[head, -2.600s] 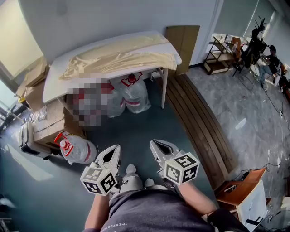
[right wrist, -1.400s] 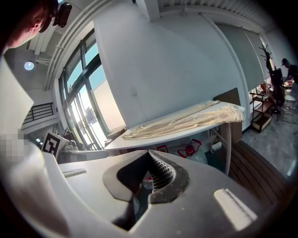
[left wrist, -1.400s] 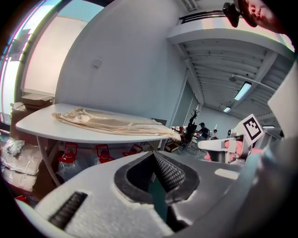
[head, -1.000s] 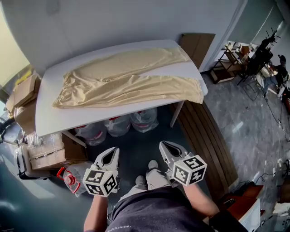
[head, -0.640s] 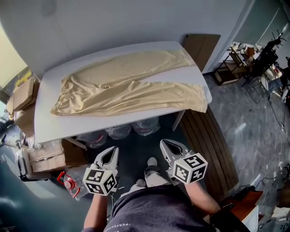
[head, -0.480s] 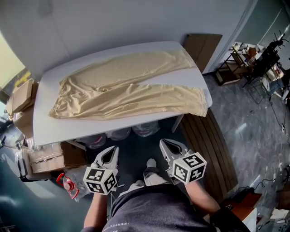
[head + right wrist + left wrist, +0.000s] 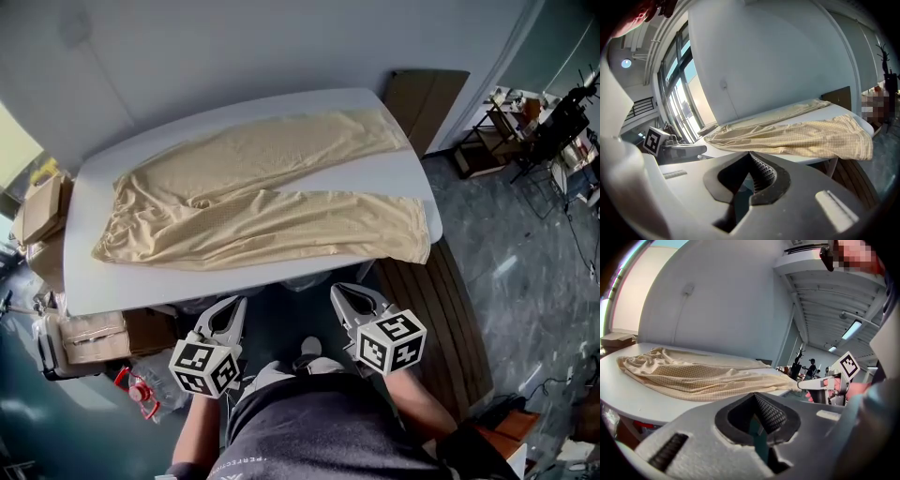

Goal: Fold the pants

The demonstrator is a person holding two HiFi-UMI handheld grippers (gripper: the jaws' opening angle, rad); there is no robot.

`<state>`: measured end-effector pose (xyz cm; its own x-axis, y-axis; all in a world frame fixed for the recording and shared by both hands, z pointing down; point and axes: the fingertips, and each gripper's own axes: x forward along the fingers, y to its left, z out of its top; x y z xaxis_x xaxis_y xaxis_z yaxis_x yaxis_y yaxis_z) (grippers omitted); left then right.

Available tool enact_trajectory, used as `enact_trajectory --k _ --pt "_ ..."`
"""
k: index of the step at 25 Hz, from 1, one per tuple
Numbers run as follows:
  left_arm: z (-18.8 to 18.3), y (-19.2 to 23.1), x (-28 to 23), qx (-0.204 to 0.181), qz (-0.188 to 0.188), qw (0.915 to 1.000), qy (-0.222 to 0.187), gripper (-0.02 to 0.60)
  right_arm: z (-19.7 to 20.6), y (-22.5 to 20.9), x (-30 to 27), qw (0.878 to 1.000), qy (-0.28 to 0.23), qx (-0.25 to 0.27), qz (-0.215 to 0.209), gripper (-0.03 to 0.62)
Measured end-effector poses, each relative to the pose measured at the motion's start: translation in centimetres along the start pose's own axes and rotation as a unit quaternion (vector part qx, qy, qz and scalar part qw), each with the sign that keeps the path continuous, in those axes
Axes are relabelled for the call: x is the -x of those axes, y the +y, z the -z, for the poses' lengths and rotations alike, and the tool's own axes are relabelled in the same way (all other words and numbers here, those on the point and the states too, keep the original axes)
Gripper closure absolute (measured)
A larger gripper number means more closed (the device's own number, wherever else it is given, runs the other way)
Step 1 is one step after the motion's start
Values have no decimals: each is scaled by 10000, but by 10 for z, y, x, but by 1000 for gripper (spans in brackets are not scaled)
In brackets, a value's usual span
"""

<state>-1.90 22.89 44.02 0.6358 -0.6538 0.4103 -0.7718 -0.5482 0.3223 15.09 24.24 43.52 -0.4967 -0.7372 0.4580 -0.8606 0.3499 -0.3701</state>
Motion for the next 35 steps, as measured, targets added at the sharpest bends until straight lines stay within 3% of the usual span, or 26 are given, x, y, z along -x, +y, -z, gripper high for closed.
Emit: enact_trajectory --k 8,15,21,29,35 --pt "-6 22 -21 -435 -283 9983 276 569 -5 -15 -30 9997 213 -29 -146 597" --pt "-13 64 -29 -402 -218 9972 585 561 -16 -18 -59 9993 346 33 -100 596" --pt "-26 86 -46 -536 116 9945 890 553 -28 -25 -83 9991 393 -50 139 595" --pt "-43 85 -88 -980 958 9827 1244 548 -44 -33 -119 9976 323 -380 475 595" --pt "-49 95 -103 -560 1320 9806 1338 561 -49 -35 -129 9953 259 -547 761 595"
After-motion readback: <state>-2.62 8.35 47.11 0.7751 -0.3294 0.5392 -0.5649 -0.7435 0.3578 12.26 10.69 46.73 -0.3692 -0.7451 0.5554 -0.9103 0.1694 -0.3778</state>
